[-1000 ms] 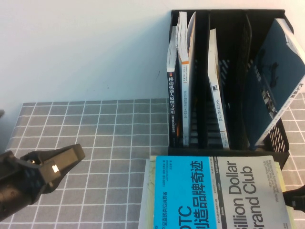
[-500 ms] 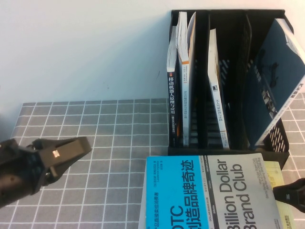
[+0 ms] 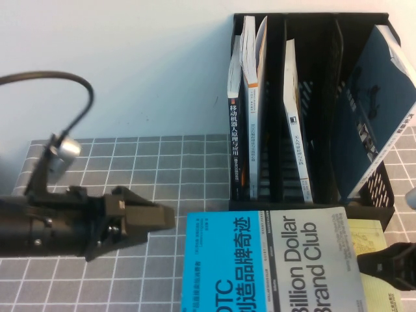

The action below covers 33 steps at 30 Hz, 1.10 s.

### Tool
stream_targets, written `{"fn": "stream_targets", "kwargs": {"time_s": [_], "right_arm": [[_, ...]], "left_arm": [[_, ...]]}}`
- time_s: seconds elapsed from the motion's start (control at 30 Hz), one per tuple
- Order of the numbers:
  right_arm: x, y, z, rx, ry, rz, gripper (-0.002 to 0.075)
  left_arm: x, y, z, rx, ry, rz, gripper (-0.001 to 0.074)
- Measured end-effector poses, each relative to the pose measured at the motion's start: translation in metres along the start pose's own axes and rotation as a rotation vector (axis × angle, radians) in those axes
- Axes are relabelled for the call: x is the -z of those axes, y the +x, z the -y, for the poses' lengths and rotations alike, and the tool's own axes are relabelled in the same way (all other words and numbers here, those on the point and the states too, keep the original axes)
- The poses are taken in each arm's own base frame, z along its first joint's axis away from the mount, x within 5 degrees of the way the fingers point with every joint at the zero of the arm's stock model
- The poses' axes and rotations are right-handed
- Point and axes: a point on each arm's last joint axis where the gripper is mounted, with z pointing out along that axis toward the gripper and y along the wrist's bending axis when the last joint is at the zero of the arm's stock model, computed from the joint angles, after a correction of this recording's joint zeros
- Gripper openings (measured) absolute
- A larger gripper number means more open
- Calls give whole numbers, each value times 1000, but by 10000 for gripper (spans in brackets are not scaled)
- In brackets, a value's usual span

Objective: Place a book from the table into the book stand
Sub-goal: Push book with right arm

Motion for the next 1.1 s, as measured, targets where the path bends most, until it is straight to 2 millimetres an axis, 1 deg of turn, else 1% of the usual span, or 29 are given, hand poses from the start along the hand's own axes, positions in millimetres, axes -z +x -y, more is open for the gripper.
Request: {"fn": "stream_targets", "kwargs": {"time_s": [0.2, 0.27, 0.37, 0.53, 0.67, 0.77, 0.83, 0.97, 1.1], "right_arm": [[-8, 4, -9, 45, 20, -21, -2], [-8, 4, -9, 47, 27, -20, -2], [-8, 4, -9, 49, 31, -21, -2], [-8, 4, -10, 50, 31, -21, -2], [-10, 4, -9, 32, 30, -19, -2], [-16, 6, -10, 22, 33, -29, -2], [-22, 9, -13, 37, 26, -47, -2], [-34, 11, -19, 24, -3, -53, -2], [-38, 11, -21, 36, -24, -52, -2]], "left_arm": [[-30, -3, -44, 114, -52, -119, 563], [-35, -4, -57, 143, -56, -144, 562], [-35, -6, -72, 179, -24, -166, 563], [-38, -9, -87, 248, 73, -175, 569], [-46, -7, -100, 303, 96, -198, 627], [-51, -5, -107, 320, 99, -216, 646], [-52, -5, -107, 323, 103, -210, 650], [-47, -10, -110, 334, 117, -168, 654], [-39, -14, -117, 352, 112, -124, 655]]}}
